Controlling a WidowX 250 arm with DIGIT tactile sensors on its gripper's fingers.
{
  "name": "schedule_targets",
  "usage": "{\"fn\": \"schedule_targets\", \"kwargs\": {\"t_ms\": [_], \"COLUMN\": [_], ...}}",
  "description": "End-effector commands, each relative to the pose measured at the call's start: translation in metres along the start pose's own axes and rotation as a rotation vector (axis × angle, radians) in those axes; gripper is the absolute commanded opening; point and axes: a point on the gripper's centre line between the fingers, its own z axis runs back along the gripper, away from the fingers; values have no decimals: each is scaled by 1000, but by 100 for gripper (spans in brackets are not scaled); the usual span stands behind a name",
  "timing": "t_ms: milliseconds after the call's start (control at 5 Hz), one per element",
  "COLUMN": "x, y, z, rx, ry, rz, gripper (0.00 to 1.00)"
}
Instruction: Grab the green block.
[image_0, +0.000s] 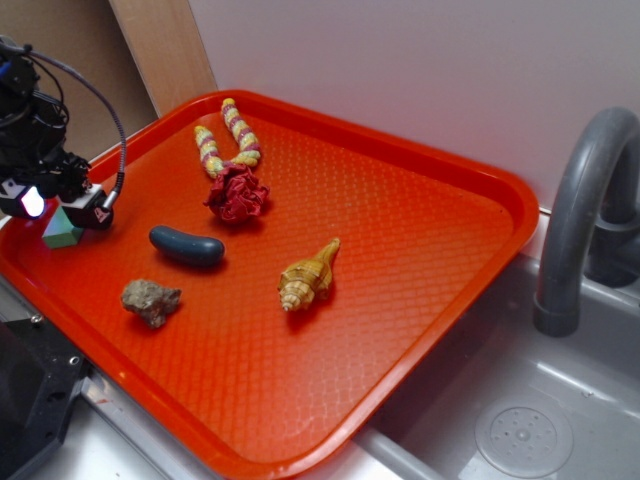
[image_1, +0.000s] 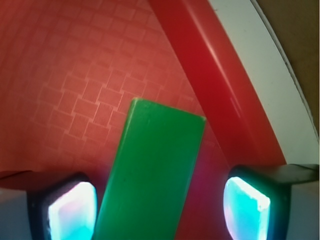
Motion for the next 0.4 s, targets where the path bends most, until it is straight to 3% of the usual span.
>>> {"fn": "schedule_targets", "kwargs": {"t_ms": [0, 200], "x": [-15, -17], "y": [-17, -24], "z": [-25, -26], "rx": [-87, -133], "ry": [-36, -42], "rz": [-106, -152], "gripper": [0, 0]}}
